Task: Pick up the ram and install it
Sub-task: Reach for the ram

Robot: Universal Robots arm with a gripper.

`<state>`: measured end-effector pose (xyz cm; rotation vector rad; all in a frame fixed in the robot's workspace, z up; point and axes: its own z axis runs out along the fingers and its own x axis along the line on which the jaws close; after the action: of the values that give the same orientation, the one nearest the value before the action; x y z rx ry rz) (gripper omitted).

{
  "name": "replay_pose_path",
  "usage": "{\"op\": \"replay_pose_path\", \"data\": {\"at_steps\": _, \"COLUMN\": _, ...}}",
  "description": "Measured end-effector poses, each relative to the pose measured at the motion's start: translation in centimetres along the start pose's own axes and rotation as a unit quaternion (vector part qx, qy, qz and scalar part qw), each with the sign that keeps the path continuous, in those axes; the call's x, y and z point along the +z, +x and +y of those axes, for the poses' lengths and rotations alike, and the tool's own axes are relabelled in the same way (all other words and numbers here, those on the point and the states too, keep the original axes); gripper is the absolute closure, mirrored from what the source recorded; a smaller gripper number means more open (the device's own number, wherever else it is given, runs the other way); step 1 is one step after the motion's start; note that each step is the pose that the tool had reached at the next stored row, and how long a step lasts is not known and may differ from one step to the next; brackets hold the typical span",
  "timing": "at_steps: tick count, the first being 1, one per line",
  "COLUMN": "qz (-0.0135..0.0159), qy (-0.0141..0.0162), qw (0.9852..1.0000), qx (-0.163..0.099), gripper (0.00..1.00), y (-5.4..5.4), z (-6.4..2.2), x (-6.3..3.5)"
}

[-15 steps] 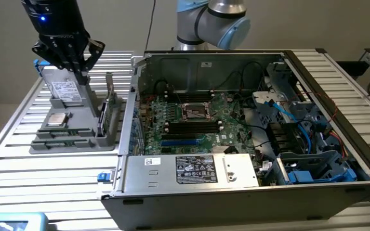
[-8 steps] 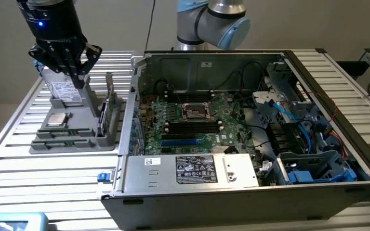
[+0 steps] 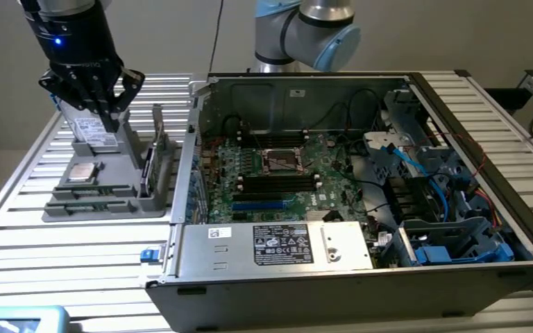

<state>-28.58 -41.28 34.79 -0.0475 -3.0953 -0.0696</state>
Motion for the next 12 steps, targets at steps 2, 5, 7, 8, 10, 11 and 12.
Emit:
{"op": "replay_pose_path", "data": {"at_steps": 2, "qz": -0.0005, "qy": 0.0001, "qw": 1.0000, "qx": -0.001, "gripper": 0.89, "y": 0.4, "z": -0.06, "x": 0.29}}
{"op": "replay_pose_path", "data": {"at_steps": 5, "qz": -0.0022, "qy": 0.0001, "qw": 1.0000, "qx": -0.002, "gripper": 0.89, "y": 1.1, "z": -0.15, "x": 0.70}}
{"op": "replay_pose_path", "data": {"at_steps": 7, "qz": -0.0036, "qy": 0.0001, "qw": 1.0000, "qx": -0.003, "gripper": 0.89, "y": 1.6, "z": -0.20, "x": 0.98}}
{"op": "replay_pose_path", "data": {"at_steps": 8, "qz": -0.0042, "qy": 0.0000, "qw": 1.0000, "qx": -0.003, "gripper": 0.89, "y": 1.8, "z": -0.22, "x": 1.12}}
{"op": "replay_pose_path", "data": {"at_steps": 10, "qz": -0.0054, "qy": 0.0000, "qw": 1.0000, "qx": -0.003, "gripper": 0.89, "y": 2.4, "z": -0.26, "x": 1.41}}
{"op": "replay_pose_path", "data": {"at_steps": 11, "qz": -0.0060, "qy": 0.0000, "qw": 1.0000, "qx": -0.003, "gripper": 0.89, "y": 2.7, "z": -0.28, "x": 1.56}}
{"op": "replay_pose_path", "data": {"at_steps": 12, "qz": -0.0063, "qy": 0.0000, "qw": 1.0000, "qx": -0.004, "gripper": 0.89, "y": 3.0, "z": -0.30, "x": 1.64}}
